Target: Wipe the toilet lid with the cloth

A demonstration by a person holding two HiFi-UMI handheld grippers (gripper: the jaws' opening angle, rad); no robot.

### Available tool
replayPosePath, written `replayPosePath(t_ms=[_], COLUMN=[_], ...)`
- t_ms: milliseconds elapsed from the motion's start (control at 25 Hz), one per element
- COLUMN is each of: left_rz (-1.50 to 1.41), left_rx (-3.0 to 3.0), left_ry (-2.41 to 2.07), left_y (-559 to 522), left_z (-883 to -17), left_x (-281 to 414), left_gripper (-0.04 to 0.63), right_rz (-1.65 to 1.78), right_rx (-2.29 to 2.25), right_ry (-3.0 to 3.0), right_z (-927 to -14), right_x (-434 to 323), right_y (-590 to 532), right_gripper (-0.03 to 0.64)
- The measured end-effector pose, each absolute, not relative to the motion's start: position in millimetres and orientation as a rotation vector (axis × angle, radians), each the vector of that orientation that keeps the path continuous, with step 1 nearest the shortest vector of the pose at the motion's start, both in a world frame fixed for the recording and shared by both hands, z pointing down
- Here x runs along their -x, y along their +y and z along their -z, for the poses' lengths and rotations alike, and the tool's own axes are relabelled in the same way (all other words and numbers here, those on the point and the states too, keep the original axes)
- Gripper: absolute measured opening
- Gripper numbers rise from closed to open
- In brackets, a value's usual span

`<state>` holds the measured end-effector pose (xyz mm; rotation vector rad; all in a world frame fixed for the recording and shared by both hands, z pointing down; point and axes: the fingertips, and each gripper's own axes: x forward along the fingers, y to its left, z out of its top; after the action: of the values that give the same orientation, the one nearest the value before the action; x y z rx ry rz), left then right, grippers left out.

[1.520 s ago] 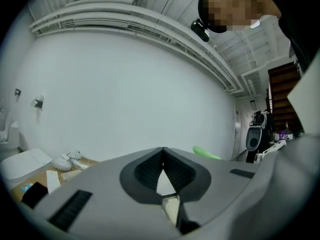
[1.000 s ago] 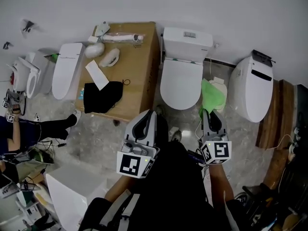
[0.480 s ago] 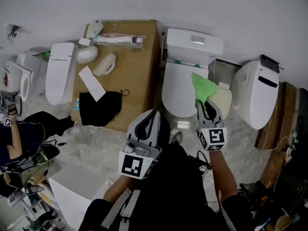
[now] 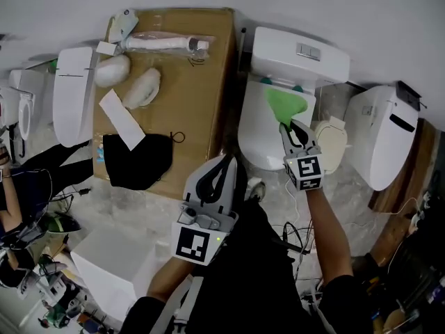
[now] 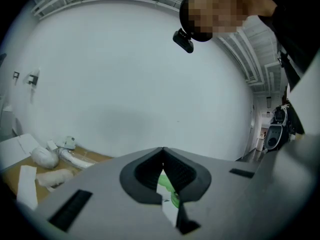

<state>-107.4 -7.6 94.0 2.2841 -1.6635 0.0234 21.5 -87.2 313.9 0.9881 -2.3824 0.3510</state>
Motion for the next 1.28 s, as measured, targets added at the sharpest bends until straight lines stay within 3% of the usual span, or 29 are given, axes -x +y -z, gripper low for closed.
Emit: replayPosePath(t_ms=[680, 1280], left_rz=[-0.131, -0.067], left_rx=[-2.221, -2.152], left_ry=[-1.693, -1.72], left_y=[-72, -93], left_z=[-240, -317], left_x=[148, 161], left_gripper=[-0.002, -0.002], right_rz=[-0.37, -0.324], right_rx=[-0.822, -0.817], right_ry=[-2.222, -2.031], right_z=[-538, -664], right_x=[16, 8], right_y=[-169, -199], right_gripper=[0.064, 0.064])
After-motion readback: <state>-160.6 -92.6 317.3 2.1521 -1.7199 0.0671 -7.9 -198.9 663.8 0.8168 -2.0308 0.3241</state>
